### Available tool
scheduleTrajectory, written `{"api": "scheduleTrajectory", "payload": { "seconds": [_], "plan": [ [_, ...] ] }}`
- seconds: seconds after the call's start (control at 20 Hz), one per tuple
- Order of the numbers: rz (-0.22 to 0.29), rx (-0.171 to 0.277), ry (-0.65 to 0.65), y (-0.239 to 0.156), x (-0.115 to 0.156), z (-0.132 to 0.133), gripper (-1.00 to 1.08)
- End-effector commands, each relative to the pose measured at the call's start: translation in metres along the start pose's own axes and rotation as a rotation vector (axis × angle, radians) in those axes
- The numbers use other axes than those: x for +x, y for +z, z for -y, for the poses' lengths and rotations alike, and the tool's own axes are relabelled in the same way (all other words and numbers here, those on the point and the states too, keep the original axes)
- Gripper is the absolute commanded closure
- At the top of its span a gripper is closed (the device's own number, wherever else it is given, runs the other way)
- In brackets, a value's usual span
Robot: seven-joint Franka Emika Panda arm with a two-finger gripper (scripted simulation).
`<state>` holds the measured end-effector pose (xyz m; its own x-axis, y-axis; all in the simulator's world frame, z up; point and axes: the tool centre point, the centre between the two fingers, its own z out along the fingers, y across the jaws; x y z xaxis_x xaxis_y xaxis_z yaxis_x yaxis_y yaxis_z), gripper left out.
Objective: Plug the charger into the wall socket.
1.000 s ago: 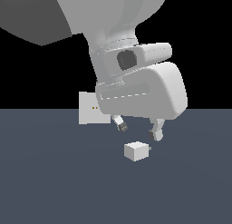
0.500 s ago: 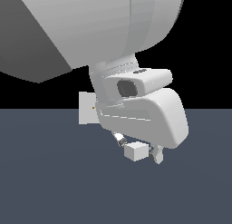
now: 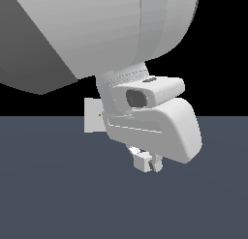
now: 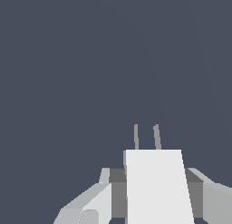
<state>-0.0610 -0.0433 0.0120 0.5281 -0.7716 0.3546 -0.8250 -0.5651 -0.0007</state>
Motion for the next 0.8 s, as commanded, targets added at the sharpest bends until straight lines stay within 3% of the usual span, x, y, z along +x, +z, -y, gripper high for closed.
{"api": "scheduleTrajectory", "payload": {
  "seconds": [0.0,0.4,0.75],
  "plan": [
    [0.0,0.0,-0.002,0.0,-0.001,0.001,1.08],
    [-0.001,0.007,-0.02,-0.001,0.002,0.002,1.08],
    [-0.003,0.045,-0.119,-0.008,0.007,0.012,1.08]
  ]
}}
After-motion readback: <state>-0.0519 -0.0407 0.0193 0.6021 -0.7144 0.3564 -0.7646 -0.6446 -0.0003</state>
